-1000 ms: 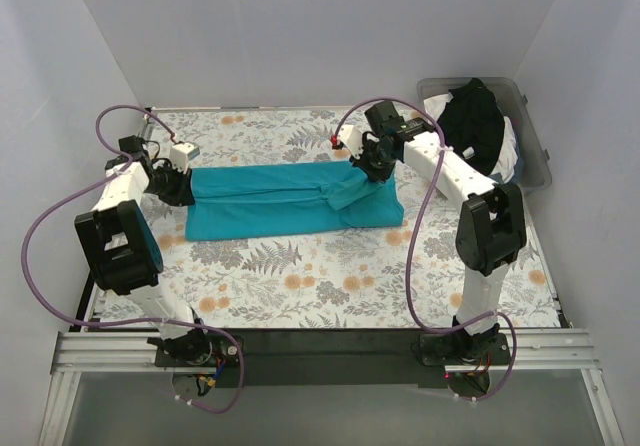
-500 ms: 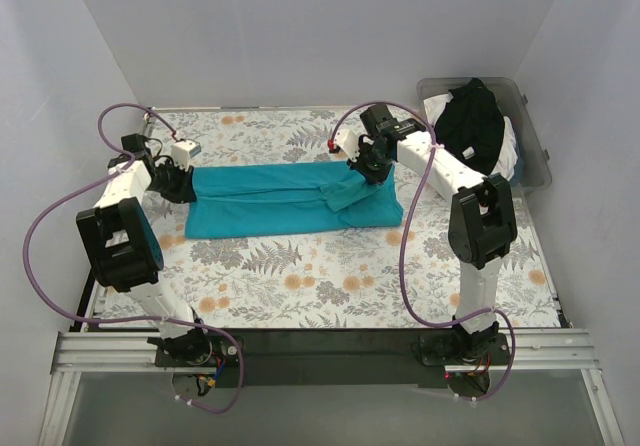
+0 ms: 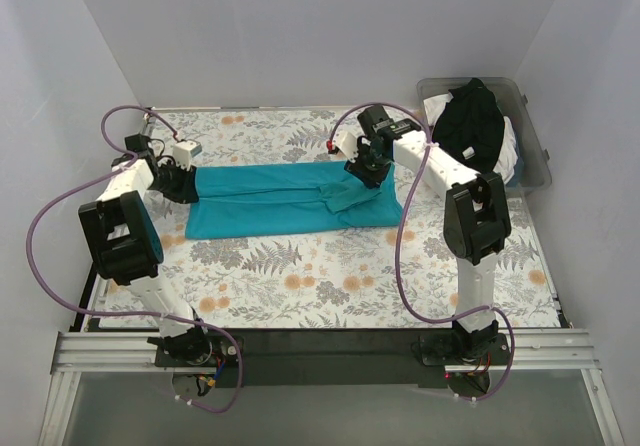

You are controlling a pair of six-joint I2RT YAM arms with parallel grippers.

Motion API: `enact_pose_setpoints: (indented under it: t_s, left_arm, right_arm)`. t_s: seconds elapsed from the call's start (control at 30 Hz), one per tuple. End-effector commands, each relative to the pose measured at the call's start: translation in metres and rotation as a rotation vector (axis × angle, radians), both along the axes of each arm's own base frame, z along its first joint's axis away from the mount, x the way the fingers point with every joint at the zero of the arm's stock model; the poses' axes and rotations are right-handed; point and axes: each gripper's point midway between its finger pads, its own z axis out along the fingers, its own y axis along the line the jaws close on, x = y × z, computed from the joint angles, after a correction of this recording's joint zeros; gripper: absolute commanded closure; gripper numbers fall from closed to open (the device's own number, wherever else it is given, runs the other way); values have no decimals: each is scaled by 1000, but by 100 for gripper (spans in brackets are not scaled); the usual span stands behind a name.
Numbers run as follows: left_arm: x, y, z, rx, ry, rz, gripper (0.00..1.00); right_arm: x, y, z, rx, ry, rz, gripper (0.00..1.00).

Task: Fold and stack the t-shirts
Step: Fold the tshirt

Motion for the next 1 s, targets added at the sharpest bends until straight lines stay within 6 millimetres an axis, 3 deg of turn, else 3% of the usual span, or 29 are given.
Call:
enact_pose_setpoints:
  t_s: [0.0, 0.07, 0.1, 0.2, 0.27, 0.33, 0.37, 0.43, 0.47, 0.57, 0.77, 0.97]
  left_arm:
    - [14, 2, 12, -19, -16, 35, 77]
    - [14, -2, 24, -61, -15, 41, 69]
    - [7, -4, 27, -99, 3, 45, 61]
    - [-12, -3, 39, -187, 40, 111, 59]
    - [-24, -2, 45, -234, 49, 148, 56]
    - [-39, 2, 46, -277, 91, 192, 52]
    - [-51, -1, 37, -293, 135, 204, 52]
    - [-62, 2, 33, -288, 146, 231, 50]
    - [-69, 1, 24, -287, 164, 246, 49]
    - [-71, 8, 13, -255, 165, 285, 48]
    - [-69, 12, 0, -260, 199, 333, 48]
    - [-69, 13, -12, -267, 232, 343, 50]
  right_arm:
    - [20, -2, 22, 27, -63, -32, 45]
    - [21, -5, 33, 76, -51, -73, 37]
    - [22, -13, 43, 119, -41, -101, 34]
    - [4, -31, 61, 210, 64, -185, 36]
    - [-26, -36, 50, 254, 179, -213, 38]
    - [-45, -39, 57, 320, 226, -230, 40]
    - [-63, -43, 42, 318, 294, -250, 41]
    - [-80, -43, 38, 349, 347, -271, 44]
    - [-92, -45, 27, 340, 385, -282, 44]
    - [-97, -50, 13, 350, 400, -330, 44]
    - [-88, -57, -11, 318, 398, -373, 44]
    - [-84, -57, -24, 310, 409, -388, 43]
